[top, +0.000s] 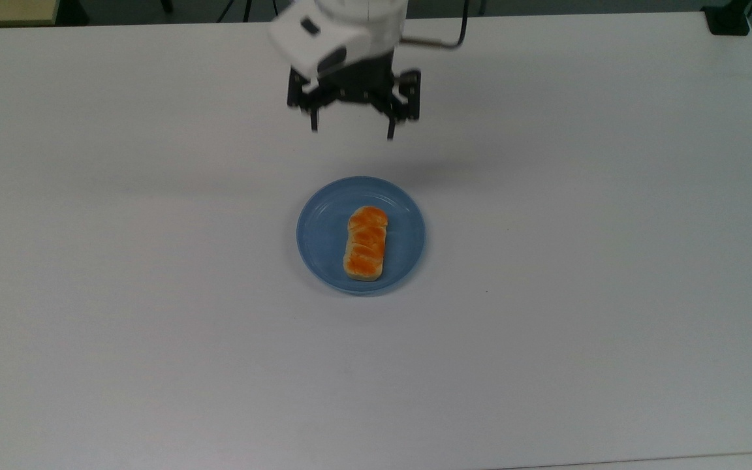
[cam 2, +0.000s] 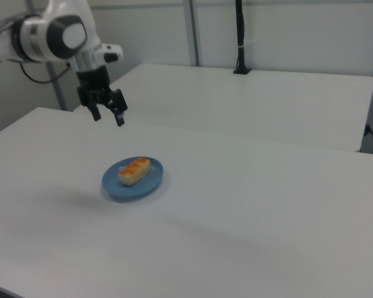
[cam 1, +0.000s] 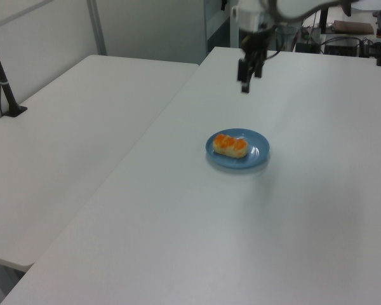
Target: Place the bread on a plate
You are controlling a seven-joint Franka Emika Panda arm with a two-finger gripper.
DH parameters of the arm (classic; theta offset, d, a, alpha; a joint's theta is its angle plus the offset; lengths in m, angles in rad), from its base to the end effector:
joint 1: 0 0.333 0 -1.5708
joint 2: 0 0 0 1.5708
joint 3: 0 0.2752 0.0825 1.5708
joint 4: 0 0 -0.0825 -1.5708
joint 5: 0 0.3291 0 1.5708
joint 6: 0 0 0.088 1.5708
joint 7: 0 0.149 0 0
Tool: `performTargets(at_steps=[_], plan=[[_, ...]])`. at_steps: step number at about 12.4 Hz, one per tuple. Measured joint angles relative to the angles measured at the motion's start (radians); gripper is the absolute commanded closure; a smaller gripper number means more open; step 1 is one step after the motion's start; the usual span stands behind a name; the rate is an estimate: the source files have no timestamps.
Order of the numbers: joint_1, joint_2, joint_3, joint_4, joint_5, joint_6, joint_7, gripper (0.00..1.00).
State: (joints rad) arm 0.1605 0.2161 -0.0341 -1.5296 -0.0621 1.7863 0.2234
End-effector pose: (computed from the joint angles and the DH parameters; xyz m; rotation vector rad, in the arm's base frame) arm 0.5683 0.0657 0.4631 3.0778 -0.1294 0.0800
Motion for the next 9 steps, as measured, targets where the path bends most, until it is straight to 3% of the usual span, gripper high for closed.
performTargets(at_steps=[4, 9], plan=[[-0.019, -0.1, -0.004, -0.005, 0.0, -0.119, -0.064, 0.0], [-0.089, -0.15, -0.003, -0.006, 0.002, -0.187, -0.146, 0.0]])
